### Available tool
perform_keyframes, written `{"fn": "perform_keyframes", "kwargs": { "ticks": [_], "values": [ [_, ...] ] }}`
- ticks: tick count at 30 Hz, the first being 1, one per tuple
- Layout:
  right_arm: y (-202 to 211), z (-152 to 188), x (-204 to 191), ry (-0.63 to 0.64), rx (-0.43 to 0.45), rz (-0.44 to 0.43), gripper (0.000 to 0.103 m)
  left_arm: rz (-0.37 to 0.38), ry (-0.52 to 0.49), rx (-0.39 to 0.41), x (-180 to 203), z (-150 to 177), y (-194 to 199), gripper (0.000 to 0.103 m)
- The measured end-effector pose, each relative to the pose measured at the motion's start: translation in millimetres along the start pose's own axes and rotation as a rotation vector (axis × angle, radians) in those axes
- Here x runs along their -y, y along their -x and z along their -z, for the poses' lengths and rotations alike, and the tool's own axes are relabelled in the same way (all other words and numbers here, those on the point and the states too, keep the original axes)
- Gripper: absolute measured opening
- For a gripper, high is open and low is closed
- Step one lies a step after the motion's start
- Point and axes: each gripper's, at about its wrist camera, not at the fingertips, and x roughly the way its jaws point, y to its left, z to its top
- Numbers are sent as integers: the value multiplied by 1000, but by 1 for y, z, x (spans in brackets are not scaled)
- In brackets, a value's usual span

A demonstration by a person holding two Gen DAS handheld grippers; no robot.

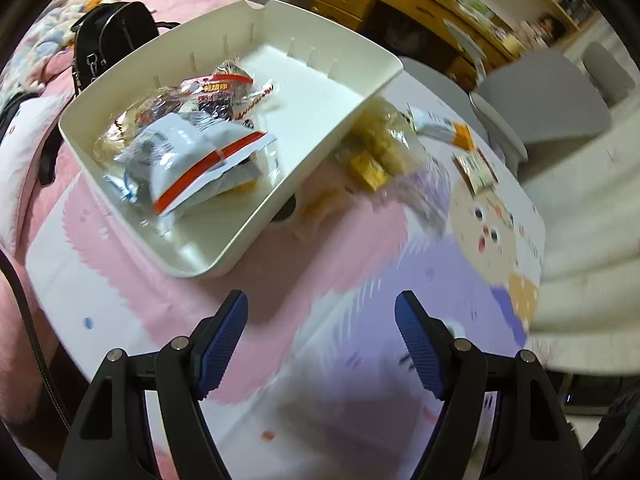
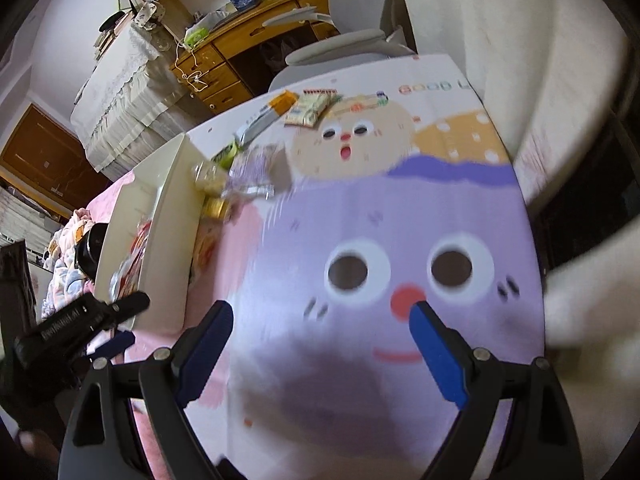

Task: Organize snacks
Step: 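Withdraw both grippers from the tray toward the remaining snacks, then grasp the LIPO biscuit pack with the right gripper while the left reaches the bread roll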

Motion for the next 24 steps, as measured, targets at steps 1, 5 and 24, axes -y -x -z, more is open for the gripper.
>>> {"fn": "perform_keyframes", "kwargs": {
  "ticks": [1, 5, 24],
  "values": [
    [-6, -9, 0, 9, 5, -5, 90, 7, 13, 17, 3, -2, -6, 75],
    [-36, -45, 3, 26, 16, -21, 90, -20, 28, 71, 14, -9, -28, 75],
    [-164, -181, -10, 72, 73, -25, 90, -136, 152, 256, 42, -24, -98, 75]
  ]
}}
